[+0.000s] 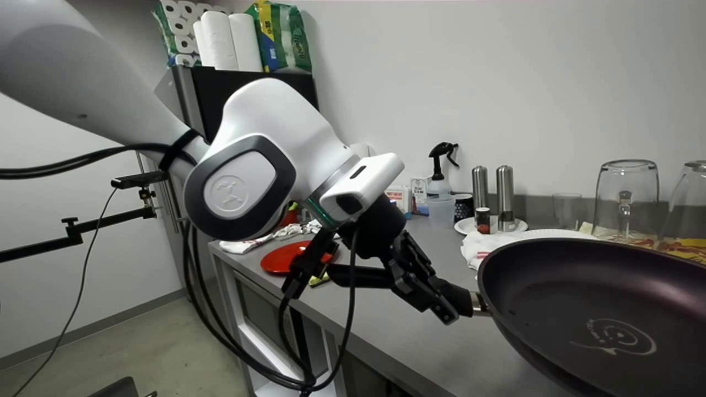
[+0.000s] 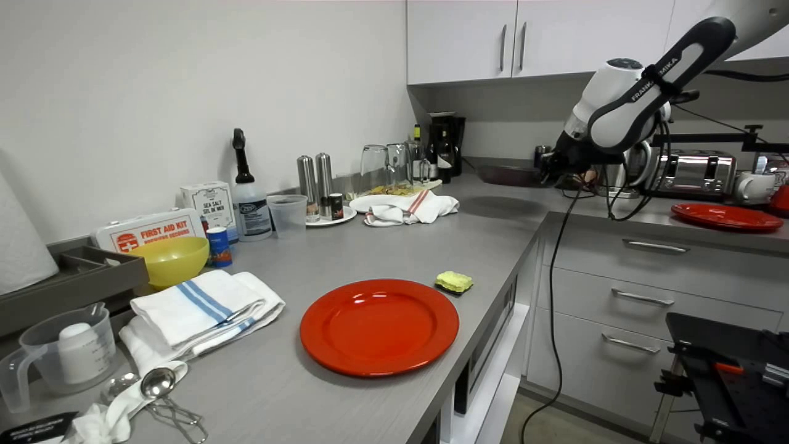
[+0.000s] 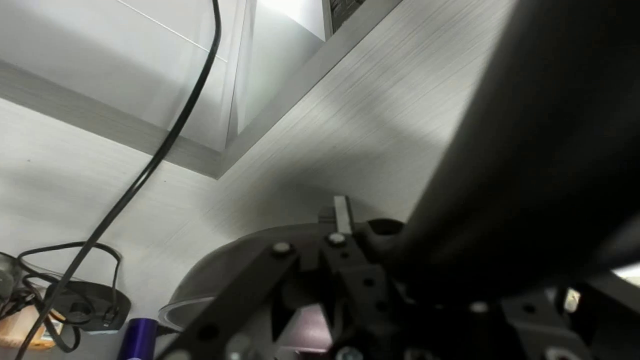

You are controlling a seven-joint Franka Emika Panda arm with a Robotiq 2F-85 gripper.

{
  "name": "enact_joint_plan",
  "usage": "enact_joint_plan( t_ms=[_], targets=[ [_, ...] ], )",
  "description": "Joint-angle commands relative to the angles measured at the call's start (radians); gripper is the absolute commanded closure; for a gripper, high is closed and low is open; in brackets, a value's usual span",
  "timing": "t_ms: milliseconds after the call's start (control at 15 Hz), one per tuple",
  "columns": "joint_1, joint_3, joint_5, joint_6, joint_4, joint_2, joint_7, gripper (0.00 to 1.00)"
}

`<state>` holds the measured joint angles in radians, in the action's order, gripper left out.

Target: Move the pan to the right and the left twice, then move it to the right on the counter

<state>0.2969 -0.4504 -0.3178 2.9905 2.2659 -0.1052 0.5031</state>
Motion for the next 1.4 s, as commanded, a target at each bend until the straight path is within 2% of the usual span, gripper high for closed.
enact_joint_plan(
  t_ms=[0,333,600,800,1333],
  targets=[
    [-0.048,-0.066,-0.180,0.109,-0.028,-0.013,0.152,0.84],
    [-0.118,-0.166,-0.394,0.107,-0.054,-0.053,0.327,0.84],
    [-0.164,-0.221,-0.490,0.086,-0.056,-0.071,0.446,0.84],
    [-0.185,-0.218,-0.476,0.075,-0.033,-0.067,0.498,0.84],
    [-0.168,-0.117,-0.381,0.092,0.002,-0.112,0.474,0.84]
  ],
)
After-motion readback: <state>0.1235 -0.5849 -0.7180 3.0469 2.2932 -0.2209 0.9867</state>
